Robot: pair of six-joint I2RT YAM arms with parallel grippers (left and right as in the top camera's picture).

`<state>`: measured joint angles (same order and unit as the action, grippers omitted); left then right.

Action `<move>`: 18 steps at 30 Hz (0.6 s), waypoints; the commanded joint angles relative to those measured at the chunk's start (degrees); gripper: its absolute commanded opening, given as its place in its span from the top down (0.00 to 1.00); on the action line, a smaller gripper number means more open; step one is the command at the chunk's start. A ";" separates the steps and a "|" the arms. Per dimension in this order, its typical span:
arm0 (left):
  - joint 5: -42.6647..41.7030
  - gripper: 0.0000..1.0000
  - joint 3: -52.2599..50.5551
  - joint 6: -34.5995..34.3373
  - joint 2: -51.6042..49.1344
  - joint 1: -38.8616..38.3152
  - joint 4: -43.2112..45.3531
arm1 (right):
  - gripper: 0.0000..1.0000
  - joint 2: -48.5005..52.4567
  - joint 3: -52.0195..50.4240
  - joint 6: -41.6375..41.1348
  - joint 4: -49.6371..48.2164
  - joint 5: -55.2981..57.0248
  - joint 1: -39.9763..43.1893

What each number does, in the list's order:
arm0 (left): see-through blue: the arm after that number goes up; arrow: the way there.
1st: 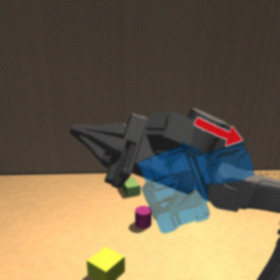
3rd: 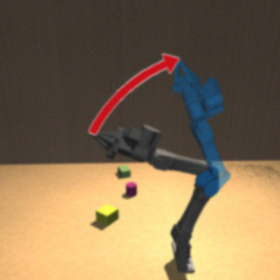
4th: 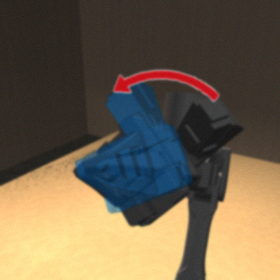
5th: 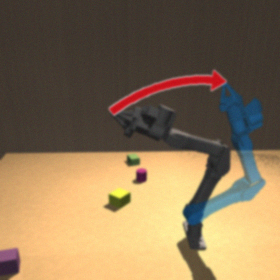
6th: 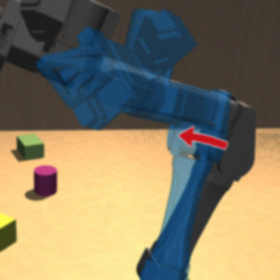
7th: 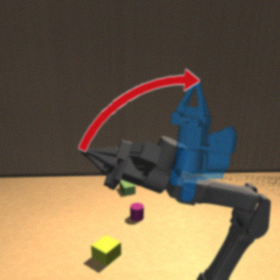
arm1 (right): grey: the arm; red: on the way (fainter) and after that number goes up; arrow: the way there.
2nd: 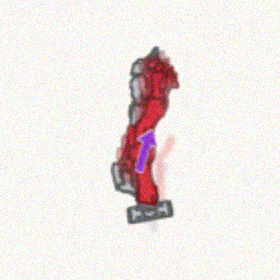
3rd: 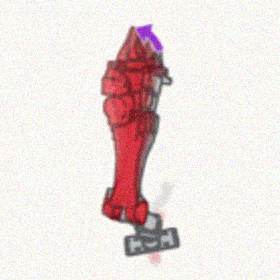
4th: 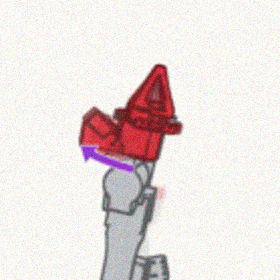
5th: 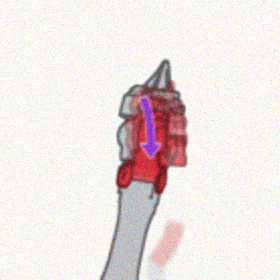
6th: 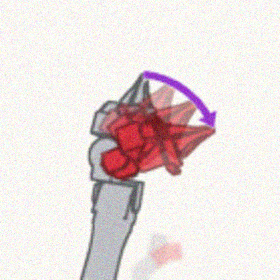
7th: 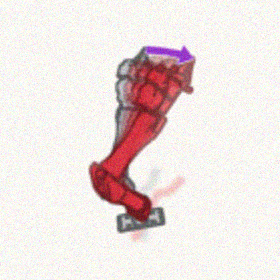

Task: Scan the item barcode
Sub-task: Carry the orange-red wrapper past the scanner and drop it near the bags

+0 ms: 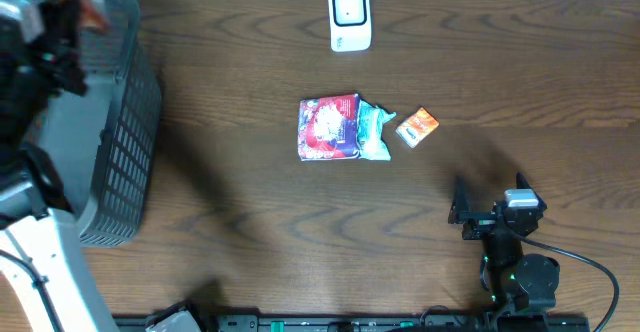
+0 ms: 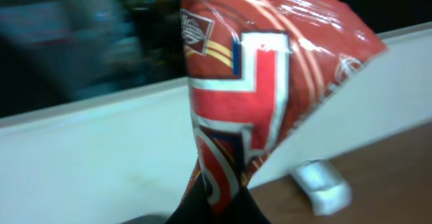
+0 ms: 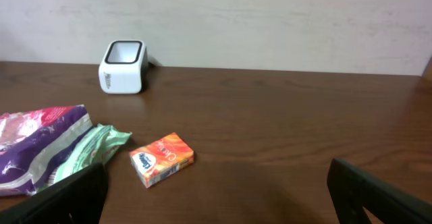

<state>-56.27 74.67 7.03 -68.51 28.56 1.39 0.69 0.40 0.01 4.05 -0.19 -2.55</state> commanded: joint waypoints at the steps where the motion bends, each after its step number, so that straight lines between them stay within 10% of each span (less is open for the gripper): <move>1: -4.81 0.92 0.57 -4.98 -1.51 -5.88 -2.73 | 0.01 -0.24 -0.09 -0.79 0.24 0.04 -0.50; 12: 10.29 0.93 0.55 -5.03 -16.50 -29.22 -15.19 | 0.01 -0.22 -0.09 -0.79 0.24 0.04 -0.50; 18: 42.58 0.93 0.55 -8.22 -26.69 -37.94 -24.48 | 0.01 -0.20 -0.09 -0.79 0.24 0.04 -0.50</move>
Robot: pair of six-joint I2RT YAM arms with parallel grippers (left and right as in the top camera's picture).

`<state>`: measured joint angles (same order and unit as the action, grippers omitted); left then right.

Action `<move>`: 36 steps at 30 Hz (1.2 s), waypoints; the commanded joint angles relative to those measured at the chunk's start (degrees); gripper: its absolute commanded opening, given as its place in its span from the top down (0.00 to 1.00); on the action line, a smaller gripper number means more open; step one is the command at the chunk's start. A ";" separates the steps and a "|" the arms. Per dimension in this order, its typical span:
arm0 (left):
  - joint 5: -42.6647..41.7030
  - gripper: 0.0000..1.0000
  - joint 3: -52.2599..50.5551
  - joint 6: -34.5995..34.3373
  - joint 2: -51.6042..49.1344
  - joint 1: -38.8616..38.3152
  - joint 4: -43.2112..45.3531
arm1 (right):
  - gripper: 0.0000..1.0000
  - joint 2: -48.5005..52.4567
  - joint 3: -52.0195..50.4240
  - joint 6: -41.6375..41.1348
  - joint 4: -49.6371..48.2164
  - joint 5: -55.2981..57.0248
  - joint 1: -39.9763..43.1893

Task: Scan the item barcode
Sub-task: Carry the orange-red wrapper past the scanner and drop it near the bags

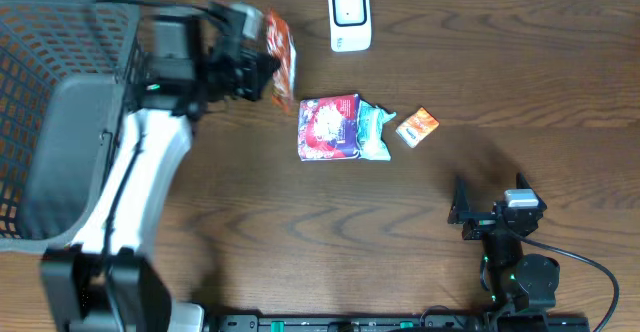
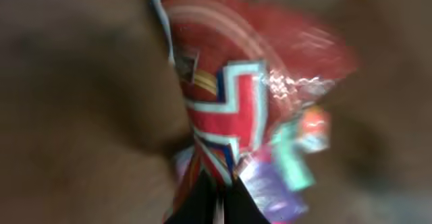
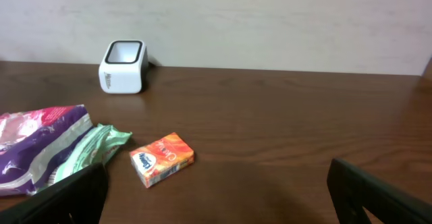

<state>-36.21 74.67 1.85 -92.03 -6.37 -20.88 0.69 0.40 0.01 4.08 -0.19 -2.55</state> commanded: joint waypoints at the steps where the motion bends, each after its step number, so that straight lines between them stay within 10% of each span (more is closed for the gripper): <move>1: 26.97 0.93 0.55 -4.48 -4.48 -3.87 -3.10 | 0.01 -0.20 -0.09 -0.79 0.22 0.04 -0.50; 10: 28.72 0.91 0.55 -12.26 -10.27 -7.23 -6.47 | 0.01 -0.20 -0.09 -0.81 0.22 0.04 -0.50; 14: 27.89 0.02 0.57 -12.24 -10.29 -7.32 -4.61 | 0.01 -0.20 -0.09 -0.81 0.20 0.04 -0.50; 36: 33.24 0.02 1.31 -9.53 16.39 1.53 -5.29 | 0.01 -0.15 -0.09 -0.79 0.22 0.04 -0.50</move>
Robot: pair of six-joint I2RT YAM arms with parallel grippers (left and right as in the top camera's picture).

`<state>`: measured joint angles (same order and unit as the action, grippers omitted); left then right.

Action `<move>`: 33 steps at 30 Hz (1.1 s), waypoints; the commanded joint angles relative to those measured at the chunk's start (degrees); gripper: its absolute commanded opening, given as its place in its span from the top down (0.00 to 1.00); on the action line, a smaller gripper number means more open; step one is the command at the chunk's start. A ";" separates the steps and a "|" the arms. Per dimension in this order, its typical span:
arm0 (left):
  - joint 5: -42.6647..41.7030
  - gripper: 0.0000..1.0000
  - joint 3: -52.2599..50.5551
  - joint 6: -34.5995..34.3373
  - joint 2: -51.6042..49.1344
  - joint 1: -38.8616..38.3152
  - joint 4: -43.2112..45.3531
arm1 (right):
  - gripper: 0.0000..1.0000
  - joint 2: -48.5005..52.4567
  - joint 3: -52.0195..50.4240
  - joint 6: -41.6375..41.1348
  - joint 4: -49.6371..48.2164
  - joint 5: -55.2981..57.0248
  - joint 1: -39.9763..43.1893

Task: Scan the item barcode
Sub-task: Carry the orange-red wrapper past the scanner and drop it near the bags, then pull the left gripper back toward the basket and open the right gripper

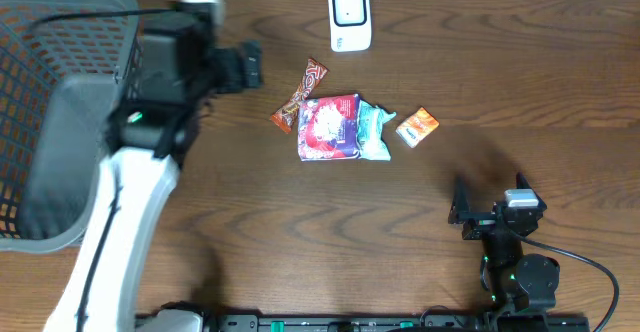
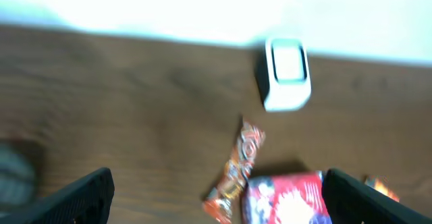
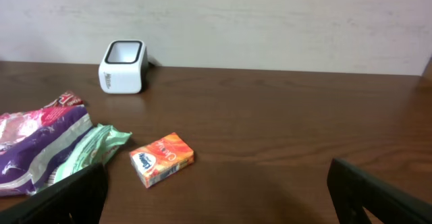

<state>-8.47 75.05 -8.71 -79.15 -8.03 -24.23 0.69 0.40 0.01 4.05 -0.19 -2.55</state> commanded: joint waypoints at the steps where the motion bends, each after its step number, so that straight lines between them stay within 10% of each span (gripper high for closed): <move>1: 7.93 0.02 0.94 0.46 4.28 4.04 -2.51 | 0.01 -0.15 -0.09 -0.79 0.24 0.04 -0.50; 23: 13.64 0.02 0.94 -8.11 -1.22 7.85 -8.33 | 0.01 -0.15 -0.09 0.42 -0.07 1.11 -0.50; 33: 9.81 0.02 0.94 -8.15 -2.03 7.85 -7.87 | 0.01 -0.15 -0.09 -0.70 -20.37 -2.80 -0.50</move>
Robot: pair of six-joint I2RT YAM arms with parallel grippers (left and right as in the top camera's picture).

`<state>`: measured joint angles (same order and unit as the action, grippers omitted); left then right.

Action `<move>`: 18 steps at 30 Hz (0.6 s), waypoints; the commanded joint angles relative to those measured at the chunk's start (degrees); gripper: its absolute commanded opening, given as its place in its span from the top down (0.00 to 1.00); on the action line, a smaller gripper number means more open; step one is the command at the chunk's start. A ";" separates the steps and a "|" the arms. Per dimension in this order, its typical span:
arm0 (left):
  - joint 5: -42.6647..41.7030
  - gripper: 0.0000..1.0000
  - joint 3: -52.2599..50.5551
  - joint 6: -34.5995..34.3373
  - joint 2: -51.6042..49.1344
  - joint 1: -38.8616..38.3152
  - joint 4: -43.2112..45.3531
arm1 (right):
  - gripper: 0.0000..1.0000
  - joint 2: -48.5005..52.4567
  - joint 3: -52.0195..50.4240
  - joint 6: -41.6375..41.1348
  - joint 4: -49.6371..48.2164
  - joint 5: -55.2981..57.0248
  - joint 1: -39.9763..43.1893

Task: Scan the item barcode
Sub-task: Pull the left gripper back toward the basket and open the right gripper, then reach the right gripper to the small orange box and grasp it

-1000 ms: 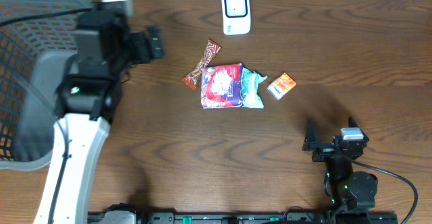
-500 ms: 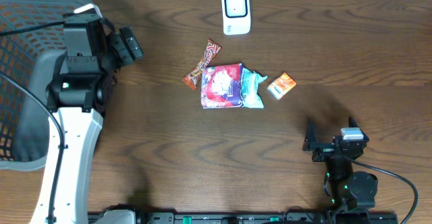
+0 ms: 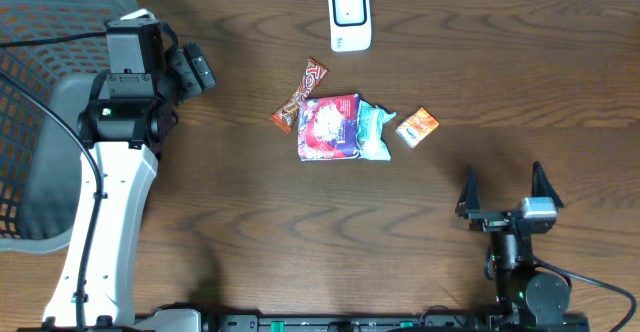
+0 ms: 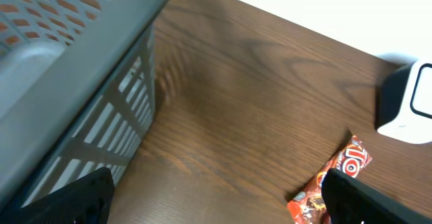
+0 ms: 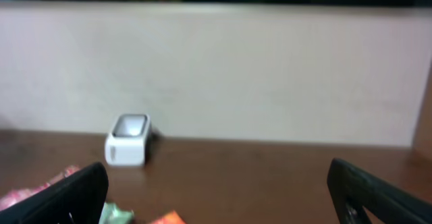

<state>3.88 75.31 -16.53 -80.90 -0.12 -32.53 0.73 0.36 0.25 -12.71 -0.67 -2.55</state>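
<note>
The white scanner (image 3: 349, 17) stands at the table's far edge, and also shows as the scanner (image 4: 412, 102) (image 5: 128, 140) in both wrist views. A red-orange snack packet (image 3: 299, 96) (image 4: 331, 183) lies flat below and left of it, touching a red-purple packet (image 3: 329, 127). My left gripper (image 3: 197, 67) (image 4: 216, 207) is open and empty beside the basket, left of the snack packet. At the near right, my right gripper (image 3: 504, 184) (image 5: 216, 197) is open and empty, facing the scanner from afar.
A grey mesh basket (image 3: 60, 122) (image 4: 67, 82) fills the left side. A green packet (image 3: 374, 132) and a small orange box (image 3: 417, 127) lie right of the red-purple packet. A pale wall (image 5: 216, 69) backs the table.
My left gripper has moved left, from near the snack packet to beside the basket, still open. My right gripper has shifted right and tilted up toward the wall. The packets lie unmoved.
My left gripper was shut on the red-orange snack packet over the basket. Then it held the packet over the table near the scanner. Then the packet lay beside the red-purple packet with the gripper open. Now the gripper is back by the basket.
</note>
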 commanded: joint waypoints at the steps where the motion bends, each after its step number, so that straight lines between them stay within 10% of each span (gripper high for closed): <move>1: -3.76 0.02 0.68 -0.31 -0.28 -0.07 0.46 | 0.01 -0.20 -0.04 -2.03 -6.86 -4.33 -0.52; 9: -4.74 0.02 0.68 -0.28 -0.28 -0.07 0.39 | 0.01 1.88 3.23 -4.59 -24.85 -14.69 -0.52; 18: -4.74 0.02 0.68 -0.28 -0.28 -0.07 0.39 | 0.01 23.28 32.54 4.13 10.95 -14.73 -0.50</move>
<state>-0.54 75.31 -16.53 -80.90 -0.16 -32.18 16.95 24.82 1.65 -7.18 -14.66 -2.55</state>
